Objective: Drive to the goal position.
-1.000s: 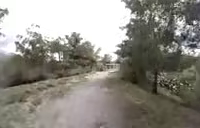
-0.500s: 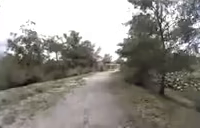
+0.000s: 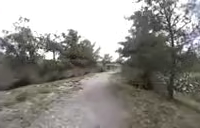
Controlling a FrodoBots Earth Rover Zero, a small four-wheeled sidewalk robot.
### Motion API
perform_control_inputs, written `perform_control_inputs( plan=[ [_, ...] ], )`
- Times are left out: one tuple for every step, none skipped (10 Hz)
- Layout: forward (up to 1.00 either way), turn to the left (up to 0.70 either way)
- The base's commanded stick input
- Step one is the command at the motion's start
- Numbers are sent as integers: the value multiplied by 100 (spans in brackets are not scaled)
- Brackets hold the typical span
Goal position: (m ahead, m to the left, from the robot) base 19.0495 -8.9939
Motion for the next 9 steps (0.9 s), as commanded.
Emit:
perform_control_inputs(
  plan=[
    [100,0],
    [100,0],
    [100,0],
    [100,0],
    [100,0],
    [100,0],
    [100,0],
    [100,0],
    [100,0]
  ],
)
